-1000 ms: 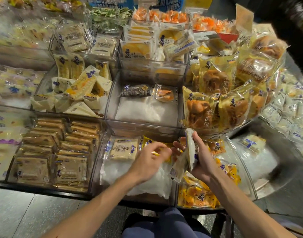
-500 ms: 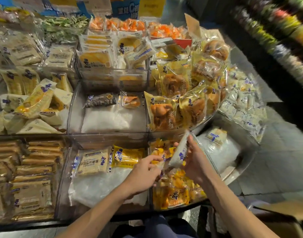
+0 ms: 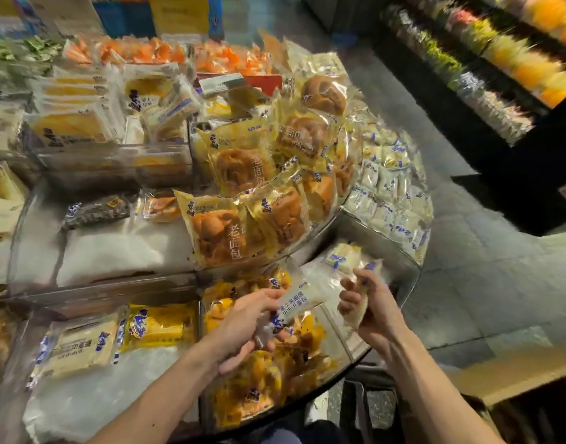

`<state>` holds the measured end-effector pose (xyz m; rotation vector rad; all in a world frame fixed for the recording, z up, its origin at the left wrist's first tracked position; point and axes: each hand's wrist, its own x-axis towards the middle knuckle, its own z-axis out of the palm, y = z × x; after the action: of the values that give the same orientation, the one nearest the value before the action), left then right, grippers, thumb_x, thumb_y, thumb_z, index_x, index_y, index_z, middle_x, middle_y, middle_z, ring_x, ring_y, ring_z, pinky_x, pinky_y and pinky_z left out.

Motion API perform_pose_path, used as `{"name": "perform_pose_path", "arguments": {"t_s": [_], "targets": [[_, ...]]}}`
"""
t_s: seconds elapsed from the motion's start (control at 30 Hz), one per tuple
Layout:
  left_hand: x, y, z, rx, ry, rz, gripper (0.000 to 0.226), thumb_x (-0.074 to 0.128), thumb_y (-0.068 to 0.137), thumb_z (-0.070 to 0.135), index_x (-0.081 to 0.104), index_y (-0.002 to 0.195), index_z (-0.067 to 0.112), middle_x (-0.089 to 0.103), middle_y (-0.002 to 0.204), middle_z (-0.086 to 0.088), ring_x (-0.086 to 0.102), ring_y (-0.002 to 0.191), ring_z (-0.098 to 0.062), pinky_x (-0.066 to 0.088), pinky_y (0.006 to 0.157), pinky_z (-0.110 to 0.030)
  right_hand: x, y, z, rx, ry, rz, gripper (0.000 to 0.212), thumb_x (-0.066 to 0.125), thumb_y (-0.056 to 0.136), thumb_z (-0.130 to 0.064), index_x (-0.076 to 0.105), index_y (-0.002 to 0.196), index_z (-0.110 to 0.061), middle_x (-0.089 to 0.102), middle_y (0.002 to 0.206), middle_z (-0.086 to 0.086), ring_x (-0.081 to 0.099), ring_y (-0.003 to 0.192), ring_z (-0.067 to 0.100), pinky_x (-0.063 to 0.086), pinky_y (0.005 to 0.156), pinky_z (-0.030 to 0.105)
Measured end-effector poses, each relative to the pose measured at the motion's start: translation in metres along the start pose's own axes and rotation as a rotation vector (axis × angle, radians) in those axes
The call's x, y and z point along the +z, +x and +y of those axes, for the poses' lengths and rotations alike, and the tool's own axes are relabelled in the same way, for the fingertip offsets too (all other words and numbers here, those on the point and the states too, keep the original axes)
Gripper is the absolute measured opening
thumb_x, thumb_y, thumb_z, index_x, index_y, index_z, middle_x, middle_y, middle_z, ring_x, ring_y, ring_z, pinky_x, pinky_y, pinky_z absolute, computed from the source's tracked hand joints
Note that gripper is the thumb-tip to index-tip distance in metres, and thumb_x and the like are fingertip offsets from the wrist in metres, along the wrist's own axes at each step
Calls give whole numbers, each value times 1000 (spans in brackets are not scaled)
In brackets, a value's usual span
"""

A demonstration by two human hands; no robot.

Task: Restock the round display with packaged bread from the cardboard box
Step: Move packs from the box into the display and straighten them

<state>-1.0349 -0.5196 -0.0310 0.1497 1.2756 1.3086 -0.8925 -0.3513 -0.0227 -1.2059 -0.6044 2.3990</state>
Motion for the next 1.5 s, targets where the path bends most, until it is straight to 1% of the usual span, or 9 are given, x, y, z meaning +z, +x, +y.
{"name": "perform_pose_path", "arguments": {"t_s": [0.17, 0.4, 0.53, 0.67, 0.77, 1.0, 1.3, 1.4, 1.5], "targets": [[56, 46, 0, 66, 48, 109, 57, 85, 74, 27, 58, 119, 6, 70, 81, -14, 60, 61, -25, 48, 42, -26, -33, 29, -49, 43, -40, 41, 14, 53, 96, -24, 54, 88, -13, 55, 72, 5, 52, 51, 14, 47, 47, 23], [110, 99, 6, 44, -45, 331, 48, 75, 77, 26, 64, 114, -1, 74, 83, -5, 64, 67, -15, 50, 48, -23, -80, 70, -110, 46, -291, 21, 17, 65, 91, -34, 69, 87, -19, 66, 74, 1, 62, 67, 17, 56, 69, 40], [130, 120, 17, 32, -112, 355, 19, 66, 92, 10, 68, 106, -1, 76, 91, -14, 73, 71, -18, 59, 60, -27, -97, 83, -135, 38, -317, 17, 29, 65, 92, -28, 70, 112, -7, 71, 92, 8, 66, 75, 19, 58, 69, 42], [148, 145, 34, 99, 118, 413, 24, 74, 88, 21, 68, 109, 10, 77, 92, -8, 73, 77, -18, 59, 68, -29, -105, 93, -152, -14, -334, 100, 44, 70, 87, -31, 63, 119, -3, 68, 76, 3, 58, 64, 15, 47, 64, 34], [167, 173, 54, 275, 471, 503, 25, 76, 86, 30, 67, 107, 18, 74, 88, 4, 70, 77, -9, 53, 64, -18, -112, 102, -163, -42, -291, 116, 27, 69, 90, -30, 62, 106, -10, 66, 67, -2, 59, 53, 9, 46, 53, 26], [209, 268, 85, 549, 1041, 678, 25, 61, 94, 45, 53, 107, 24, 61, 90, 2, 61, 84, -23, 53, 75, -37, -125, 113, -187, -84, -256, 171, 16, 66, 94, -26, 62, 96, -11, 62, 63, -4, 53, 44, 1, 39, 39, 15], [198, 323, 65, 525, 1607, 840, 38, 50, 98, 50, 62, 110, 17, 57, 116, -6, 48, 109, -24, 42, 92, -40, -130, 124, -203, -114, -288, 155, 14, 63, 97, -23, 66, 95, -9, 74, 87, 6, 69, 72, 12, 53, 59, 22], [208, 303, 65, 705, 1351, 733, 36, 57, 96, 48, 62, 112, 16, 54, 112, -4, 51, 103, -21, 48, 89, -41, -130, 128, -204, -114, -288, 150, 21, 63, 96, -24, 66, 105, -5, 75, 100, 13, 72, 84, 18, 57, 69, 28], [226, 259, 48, 734, 1009, 338, 43, 60, 90, 57, 60, 117, 23, 53, 111, 4, 54, 98, -10, 49, 89, -33, -125, 129, -205, -103, -251, 147, 29, 65, 95, -21, 62, 116, -1, 75, 100, 14, 72, 83, 22, 57, 70, 32]]}}
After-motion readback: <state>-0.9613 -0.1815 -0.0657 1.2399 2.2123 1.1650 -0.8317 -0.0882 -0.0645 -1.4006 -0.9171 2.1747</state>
